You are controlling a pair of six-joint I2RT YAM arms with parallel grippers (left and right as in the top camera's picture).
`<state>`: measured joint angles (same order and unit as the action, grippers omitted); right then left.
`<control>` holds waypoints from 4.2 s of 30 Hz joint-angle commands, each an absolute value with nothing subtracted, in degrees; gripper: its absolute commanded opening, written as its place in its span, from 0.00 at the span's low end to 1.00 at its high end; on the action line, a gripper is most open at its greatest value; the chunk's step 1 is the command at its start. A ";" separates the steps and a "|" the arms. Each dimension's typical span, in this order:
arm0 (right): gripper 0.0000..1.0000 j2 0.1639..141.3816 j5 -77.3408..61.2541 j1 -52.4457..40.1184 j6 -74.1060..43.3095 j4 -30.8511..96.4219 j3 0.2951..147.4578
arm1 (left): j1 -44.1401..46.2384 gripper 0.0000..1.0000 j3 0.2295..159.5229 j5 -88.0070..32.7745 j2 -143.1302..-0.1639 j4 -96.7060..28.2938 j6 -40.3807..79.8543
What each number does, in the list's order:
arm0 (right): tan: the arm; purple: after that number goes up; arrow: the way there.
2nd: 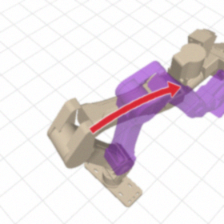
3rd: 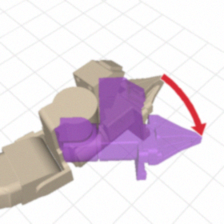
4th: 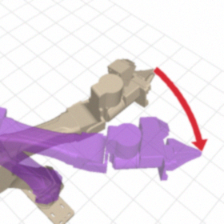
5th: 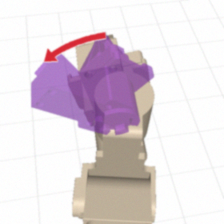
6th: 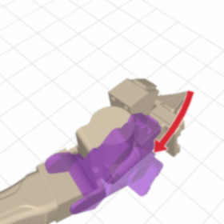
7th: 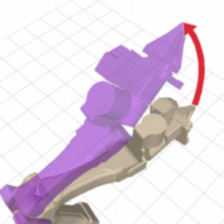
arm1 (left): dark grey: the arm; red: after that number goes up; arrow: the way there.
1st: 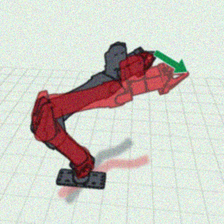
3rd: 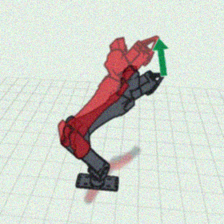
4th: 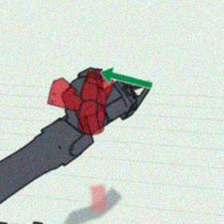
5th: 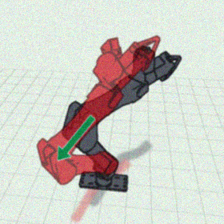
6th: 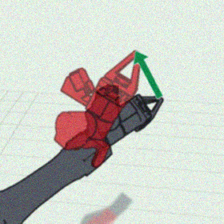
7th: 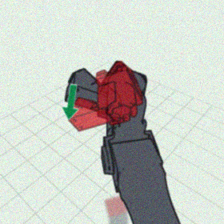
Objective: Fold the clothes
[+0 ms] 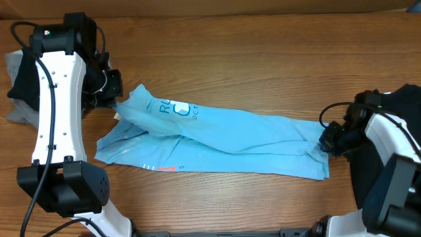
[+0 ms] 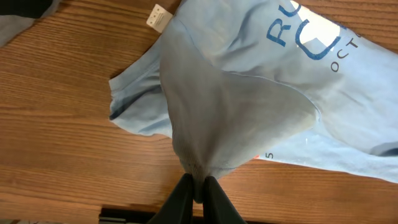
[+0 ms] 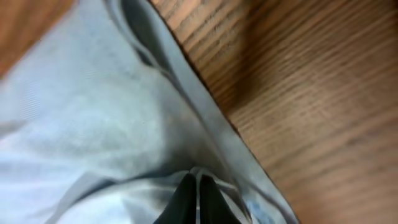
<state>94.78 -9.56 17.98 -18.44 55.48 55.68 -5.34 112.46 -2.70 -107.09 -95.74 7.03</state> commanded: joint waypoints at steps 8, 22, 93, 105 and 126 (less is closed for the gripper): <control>0.04 88.51 -6.02 18.13 -19.64 62.81 57.87 | -5.61 0.10 112.22 -1.87 -107.15 -95.55 6.33; 0.60 88.51 -3.90 18.13 -21.26 68.62 57.87 | -5.61 0.12 112.22 -1.89 -107.15 -95.57 6.35; 0.04 86.78 -0.58 18.24 -25.56 58.76 48.47 | 1.69 0.51 112.25 -11.84 -107.13 -92.68 -3.49; 0.54 86.78 1.87 18.57 -26.87 61.98 51.55 | 1.69 0.52 112.22 -11.84 -107.13 -92.29 -3.49; 0.68 73.95 -14.72 18.65 -20.03 60.34 63.46 | 8.91 0.54 101.93 -10.81 -107.13 -90.52 -2.96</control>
<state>76.79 -13.15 18.39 -21.17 59.94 61.69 6.72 106.50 -11.16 -107.07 -91.90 -3.01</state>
